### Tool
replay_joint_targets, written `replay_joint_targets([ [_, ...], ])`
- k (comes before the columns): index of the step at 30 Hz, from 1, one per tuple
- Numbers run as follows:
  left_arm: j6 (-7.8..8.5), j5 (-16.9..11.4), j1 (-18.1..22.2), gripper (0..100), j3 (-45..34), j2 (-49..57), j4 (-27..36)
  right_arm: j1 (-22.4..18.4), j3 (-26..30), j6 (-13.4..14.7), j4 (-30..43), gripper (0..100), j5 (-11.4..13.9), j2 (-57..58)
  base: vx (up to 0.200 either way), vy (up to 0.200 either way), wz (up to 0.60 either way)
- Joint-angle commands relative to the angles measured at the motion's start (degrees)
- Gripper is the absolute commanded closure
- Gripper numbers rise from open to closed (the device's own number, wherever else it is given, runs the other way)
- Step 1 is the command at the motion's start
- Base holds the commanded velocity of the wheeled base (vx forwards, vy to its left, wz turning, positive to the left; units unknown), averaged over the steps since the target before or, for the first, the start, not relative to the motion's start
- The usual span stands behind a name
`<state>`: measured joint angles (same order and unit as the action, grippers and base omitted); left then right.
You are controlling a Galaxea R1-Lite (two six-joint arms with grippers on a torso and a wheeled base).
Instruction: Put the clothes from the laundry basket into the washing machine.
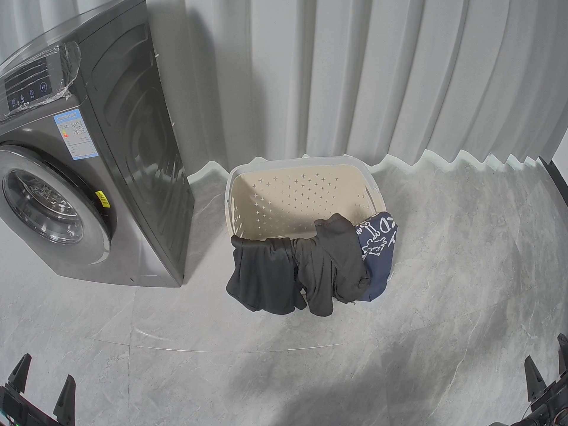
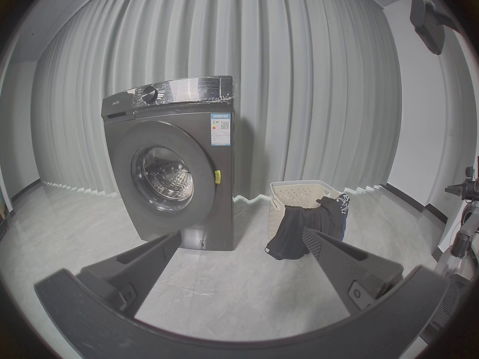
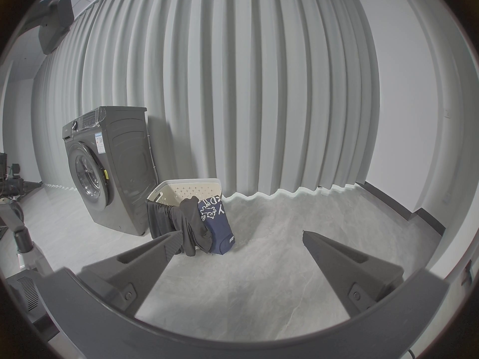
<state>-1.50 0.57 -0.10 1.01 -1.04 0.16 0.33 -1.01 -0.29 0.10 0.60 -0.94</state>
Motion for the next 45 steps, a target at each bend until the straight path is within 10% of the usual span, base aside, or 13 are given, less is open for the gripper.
replay_joint_targets([
  [1,0.01,0.1,0.0,0,-1.0,0.9,0.0,0.0,1.0,-0.1,0.0,0,0.0,0.9,0.000,-0.200,0.00],
  [45,-0.08,0.0,0.0,0,-1.0,0.9,0.0,0.0,1.0,0.0,0.0,0,0.0,0.9,0.073,-0.018,0.00],
])
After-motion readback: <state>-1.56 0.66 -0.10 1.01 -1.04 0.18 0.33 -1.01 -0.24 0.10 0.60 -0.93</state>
